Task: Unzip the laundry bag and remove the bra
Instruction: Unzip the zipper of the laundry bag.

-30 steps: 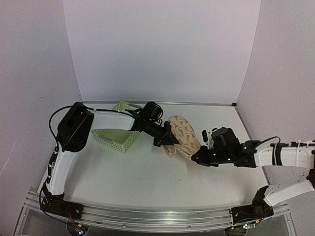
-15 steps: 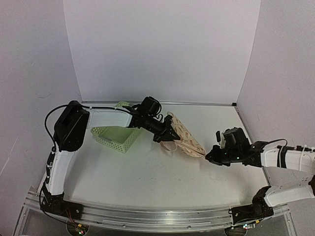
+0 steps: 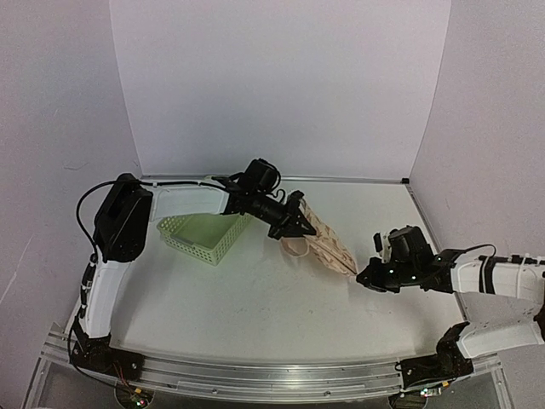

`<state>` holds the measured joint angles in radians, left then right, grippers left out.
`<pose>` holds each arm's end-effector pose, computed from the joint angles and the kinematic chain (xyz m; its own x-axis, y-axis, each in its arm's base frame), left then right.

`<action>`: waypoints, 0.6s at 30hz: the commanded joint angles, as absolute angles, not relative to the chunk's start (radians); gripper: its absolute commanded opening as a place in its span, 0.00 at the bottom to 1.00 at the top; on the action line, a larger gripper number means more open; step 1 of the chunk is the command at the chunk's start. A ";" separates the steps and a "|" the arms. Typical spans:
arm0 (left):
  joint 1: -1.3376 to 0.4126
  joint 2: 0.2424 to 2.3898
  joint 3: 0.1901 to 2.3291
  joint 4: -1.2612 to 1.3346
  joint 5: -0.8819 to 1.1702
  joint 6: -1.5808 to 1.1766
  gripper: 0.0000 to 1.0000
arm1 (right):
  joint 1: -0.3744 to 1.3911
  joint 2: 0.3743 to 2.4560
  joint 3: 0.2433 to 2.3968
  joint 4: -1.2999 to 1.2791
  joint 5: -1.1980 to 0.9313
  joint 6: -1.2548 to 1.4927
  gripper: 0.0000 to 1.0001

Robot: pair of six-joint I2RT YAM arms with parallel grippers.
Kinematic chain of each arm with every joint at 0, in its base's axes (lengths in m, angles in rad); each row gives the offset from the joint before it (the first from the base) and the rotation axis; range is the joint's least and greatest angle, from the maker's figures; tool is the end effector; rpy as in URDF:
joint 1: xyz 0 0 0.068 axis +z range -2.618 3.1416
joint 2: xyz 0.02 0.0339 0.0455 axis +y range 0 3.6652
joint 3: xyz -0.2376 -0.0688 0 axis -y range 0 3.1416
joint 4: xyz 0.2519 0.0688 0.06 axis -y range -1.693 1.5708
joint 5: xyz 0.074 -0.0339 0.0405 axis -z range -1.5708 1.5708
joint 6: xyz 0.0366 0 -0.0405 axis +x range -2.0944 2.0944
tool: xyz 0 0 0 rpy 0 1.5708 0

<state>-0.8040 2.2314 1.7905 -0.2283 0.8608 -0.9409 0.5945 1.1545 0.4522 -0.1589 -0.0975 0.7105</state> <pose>0.3241 -0.3764 0.1872 -0.9664 0.2438 -0.0818 0.1718 0.3751 -0.9109 0.1860 0.1300 0.1301 -0.8742 0.1925 -0.4457 -0.0525 0.8752 0.4809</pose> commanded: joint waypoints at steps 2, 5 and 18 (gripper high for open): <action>-0.781 2.270 1.930 -0.215 0.924 -0.913 0.00 | 0.603 1.045 0.426 -0.135 -0.128 0.711 0.00; -0.772 2.308 1.983 -0.238 0.922 -0.906 0.02 | 0.629 1.009 0.427 -0.133 -0.128 0.717 0.00; -0.736 2.372 2.053 -0.394 0.835 -0.825 0.39 | 0.770 1.119 0.511 -0.093 -0.039 0.760 0.00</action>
